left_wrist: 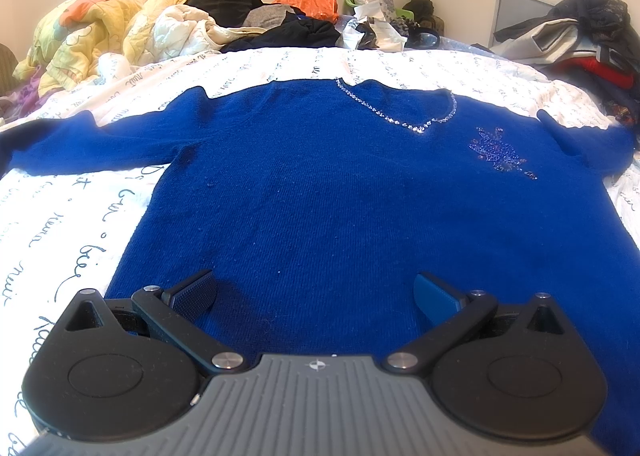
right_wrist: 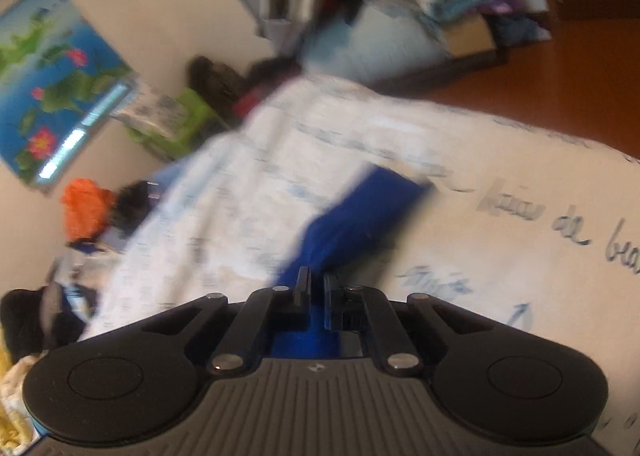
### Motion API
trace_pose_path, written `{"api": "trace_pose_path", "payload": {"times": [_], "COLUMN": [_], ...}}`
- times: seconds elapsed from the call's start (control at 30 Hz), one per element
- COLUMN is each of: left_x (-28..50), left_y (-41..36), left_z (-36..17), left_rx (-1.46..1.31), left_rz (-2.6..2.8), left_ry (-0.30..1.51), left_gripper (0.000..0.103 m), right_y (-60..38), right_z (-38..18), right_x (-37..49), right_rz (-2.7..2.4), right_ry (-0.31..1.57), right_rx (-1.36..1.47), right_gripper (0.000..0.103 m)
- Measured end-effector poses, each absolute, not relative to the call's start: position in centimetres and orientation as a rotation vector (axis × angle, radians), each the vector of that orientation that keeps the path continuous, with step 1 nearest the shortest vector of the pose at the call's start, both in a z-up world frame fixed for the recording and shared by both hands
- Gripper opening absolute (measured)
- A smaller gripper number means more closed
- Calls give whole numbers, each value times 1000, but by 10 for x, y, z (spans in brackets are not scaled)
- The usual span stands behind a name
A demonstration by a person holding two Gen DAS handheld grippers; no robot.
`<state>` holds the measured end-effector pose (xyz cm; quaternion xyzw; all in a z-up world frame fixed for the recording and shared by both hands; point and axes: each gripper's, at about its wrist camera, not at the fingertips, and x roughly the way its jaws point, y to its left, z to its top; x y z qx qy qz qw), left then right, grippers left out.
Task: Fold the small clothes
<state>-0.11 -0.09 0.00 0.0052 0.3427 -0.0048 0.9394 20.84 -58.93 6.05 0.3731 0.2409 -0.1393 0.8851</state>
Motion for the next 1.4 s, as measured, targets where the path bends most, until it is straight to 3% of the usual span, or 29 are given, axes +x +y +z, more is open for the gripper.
{"api": "trace_pose_path", "payload": {"times": [0.17, 0.23, 0.3, 0.33, 0.37, 0.57, 0.7, 0.93, 0.97, 1.0, 1.03, 1.3, 1.4], "left_x": [-1, -1, -1, -2, -2, 6, 74, 199, 206, 211, 217, 180, 180], "left_y": [-1, -1, 0, 3, 5, 35, 36, 10, 3, -5, -14, 10, 37], "left_z": [0, 0, 0, 1, 2, 34, 50, 27, 26, 27, 25, 86, 85], "left_rx": [11, 12, 11, 10, 9, -155, -285, -385, -350, -296, -227, -83, -43], "left_rz": [-9, -10, -15, -21, -33, -120, -116, -110, -86, -65, -45, 8, 65], "left_ry": [700, 700, 700, 700, 702, 684, 739, 943, 917, 903, 908, 657, 680], "left_gripper": [103, 103, 103, 103, 103, 103, 97, 59, 58, 38, 6, 8, 8], "right_y": [-458, -377, -300, -270, -249, -226, -237, -241, -241, -240, -240, -242, -243], "right_z": [123, 138, 133, 128, 122, 80, 51, 30, 29, 29, 29, 27, 26], "right_x": [199, 188, 175, 166, 154, 68, 49, 49, 50, 51, 50, 50, 51], "right_rz": [85, 268, 452, 497, 498, 474, 380, 349, 350, 353, 356, 375, 383], "right_ry": [420, 427, 499, 536, 542, 518, 551, 605, 612, 610, 608, 607, 606], "right_rx": [633, 556, 485, 435, 399, 316, 284, 333, 338, 340, 342, 364, 379], "right_gripper": [5, 10, 49, 83, 90, 90, 90, 90, 90, 90, 90, 93, 94]}}
